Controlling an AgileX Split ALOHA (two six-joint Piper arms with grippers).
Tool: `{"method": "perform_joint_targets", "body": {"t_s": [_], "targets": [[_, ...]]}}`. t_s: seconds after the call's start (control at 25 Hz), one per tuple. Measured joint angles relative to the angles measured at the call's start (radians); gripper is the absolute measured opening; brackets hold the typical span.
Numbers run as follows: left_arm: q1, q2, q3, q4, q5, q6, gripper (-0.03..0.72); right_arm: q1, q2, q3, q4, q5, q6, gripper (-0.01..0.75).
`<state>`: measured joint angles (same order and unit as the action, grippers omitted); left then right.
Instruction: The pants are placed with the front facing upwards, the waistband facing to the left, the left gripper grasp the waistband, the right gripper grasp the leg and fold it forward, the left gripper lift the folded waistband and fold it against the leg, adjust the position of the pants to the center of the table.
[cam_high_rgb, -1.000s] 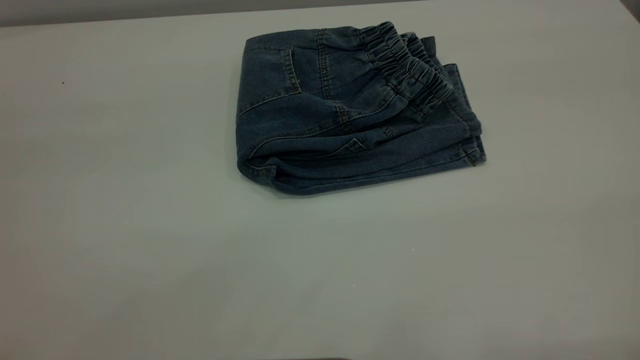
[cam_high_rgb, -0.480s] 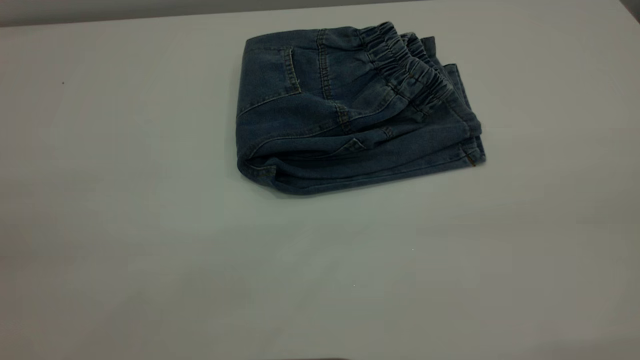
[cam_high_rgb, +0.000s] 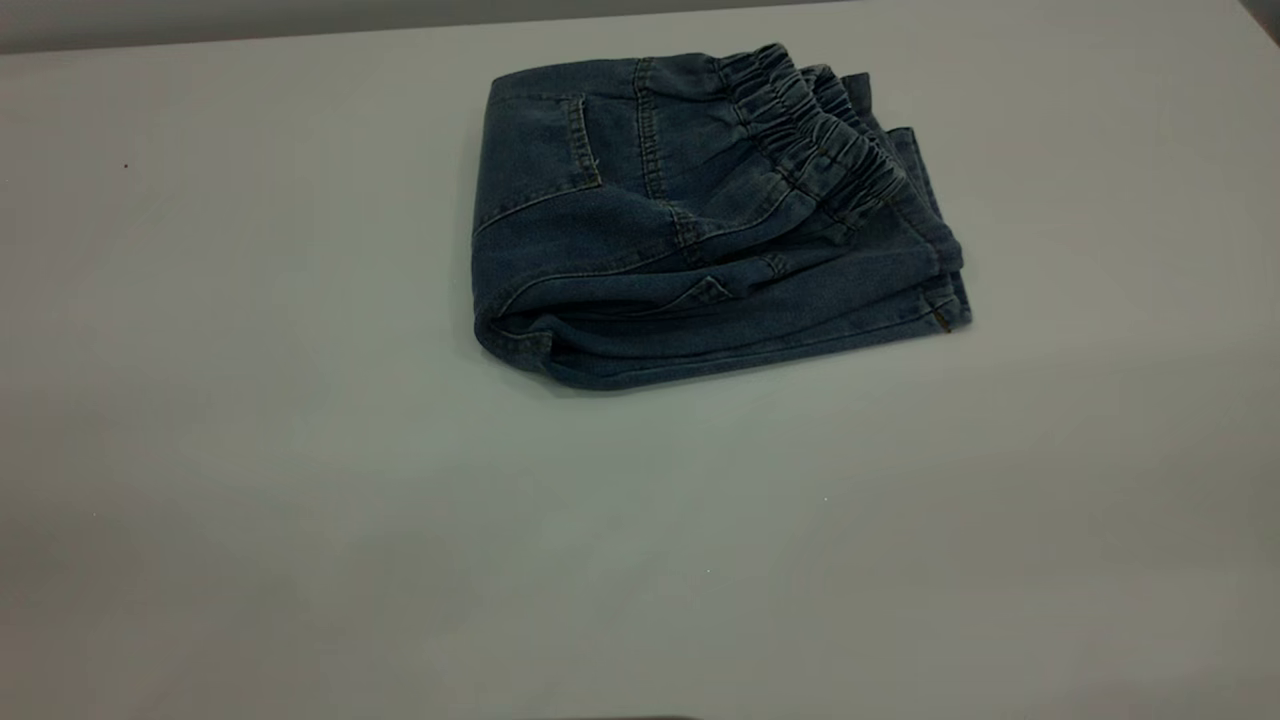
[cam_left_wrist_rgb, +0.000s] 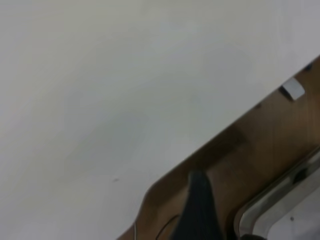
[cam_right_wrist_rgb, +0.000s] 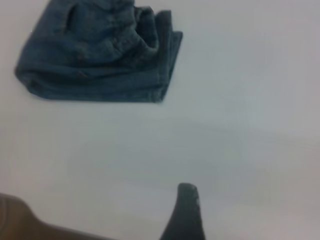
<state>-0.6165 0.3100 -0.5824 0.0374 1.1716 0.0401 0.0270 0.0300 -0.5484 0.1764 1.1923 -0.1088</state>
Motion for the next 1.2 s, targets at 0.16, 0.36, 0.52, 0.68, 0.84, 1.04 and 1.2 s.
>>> {"method": "perform_joint_targets", "body": {"t_s": [0.16,0.36,0.52,0.68,0.84,1.04,1.2], "targets": [[0.0,0.0,0.055,0.0,-0.005,-0.006,0.541,0.0,-0.017,0.059,-0.017,-0.025,-0.009,0.542],[0.0,0.0,0.084,-0.02,-0.038,-0.018,0.541,0.0,-0.04,0.072,-0.024,-0.042,-0.011,0.542],[0.0,0.0,0.092,-0.037,-0.053,-0.019,0.541,0.0,-0.041,0.073,-0.025,-0.045,-0.011,0.542],[0.0,0.0,0.092,-0.037,-0.055,-0.019,0.541,0.0,-0.041,0.073,-0.026,-0.045,-0.011,0.542],[0.0,0.0,0.092,-0.037,-0.055,-0.019,0.541,0.0,-0.041,0.073,-0.026,-0.045,-0.011,0.542],[0.0,0.0,0.092,-0.037,-0.055,-0.019,0.541,0.0,-0.041,0.073,-0.026,-0.045,-0.011,0.542],[0.005,-0.003,0.092,-0.037,-0.055,-0.019,0.541,0.0,-0.041,0.073,-0.026,-0.045,-0.011,0.542]]}}
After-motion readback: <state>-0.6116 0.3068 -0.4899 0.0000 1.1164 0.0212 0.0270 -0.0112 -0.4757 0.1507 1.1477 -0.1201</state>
